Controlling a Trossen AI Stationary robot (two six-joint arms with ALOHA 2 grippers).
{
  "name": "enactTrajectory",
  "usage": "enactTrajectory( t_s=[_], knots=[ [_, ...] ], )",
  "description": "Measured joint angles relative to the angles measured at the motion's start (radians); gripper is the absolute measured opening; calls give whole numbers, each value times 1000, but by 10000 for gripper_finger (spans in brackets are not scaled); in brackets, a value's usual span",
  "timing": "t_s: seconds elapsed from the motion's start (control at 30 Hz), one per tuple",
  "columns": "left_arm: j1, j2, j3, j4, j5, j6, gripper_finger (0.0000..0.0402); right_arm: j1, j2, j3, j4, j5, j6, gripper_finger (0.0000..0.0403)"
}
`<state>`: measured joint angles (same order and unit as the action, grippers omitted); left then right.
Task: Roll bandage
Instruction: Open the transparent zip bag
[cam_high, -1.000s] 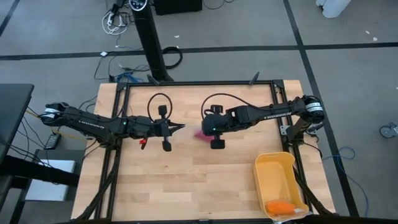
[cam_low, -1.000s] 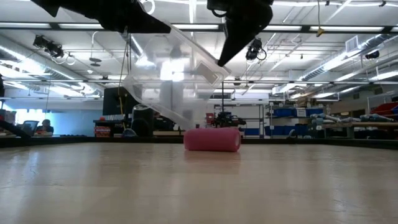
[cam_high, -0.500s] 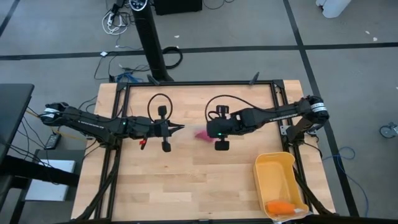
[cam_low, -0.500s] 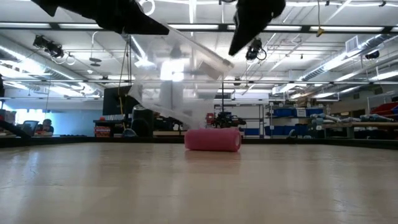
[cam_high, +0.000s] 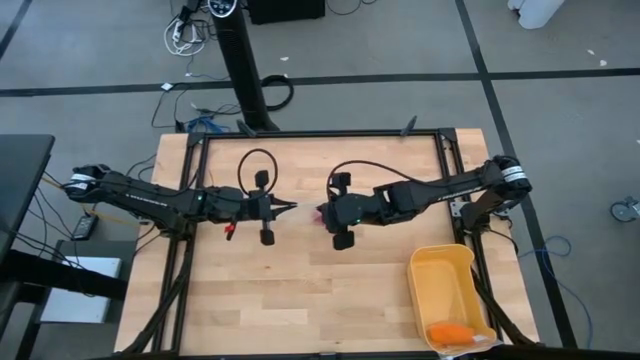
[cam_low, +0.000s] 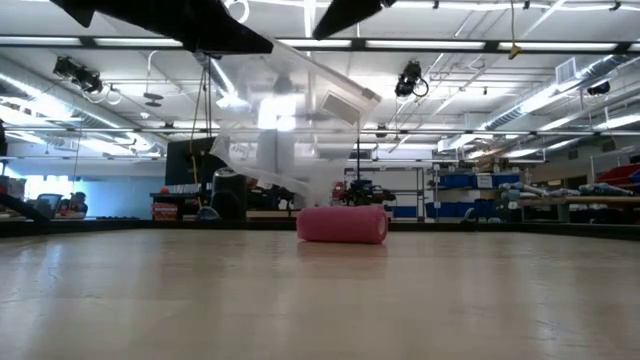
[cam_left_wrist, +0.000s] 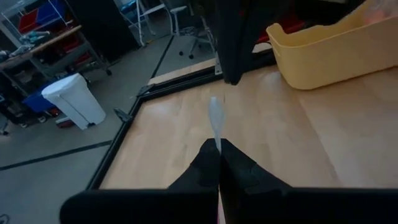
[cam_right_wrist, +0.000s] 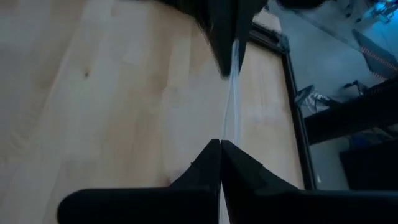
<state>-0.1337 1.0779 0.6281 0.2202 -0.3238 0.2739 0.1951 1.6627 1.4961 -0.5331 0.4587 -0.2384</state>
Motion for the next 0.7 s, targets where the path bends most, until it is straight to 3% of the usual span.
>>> enactTrajectory(
  t_s=[0.53, 0.7],
  knots=[
    [-6, 1, 10, 13, 26, -54, 1, -32, 33, 0, 9, -5, -26, 2],
    [-6, 1, 10, 12, 26, -67, 1, 5, 25, 2, 9, 72, -35, 1]
  ],
)
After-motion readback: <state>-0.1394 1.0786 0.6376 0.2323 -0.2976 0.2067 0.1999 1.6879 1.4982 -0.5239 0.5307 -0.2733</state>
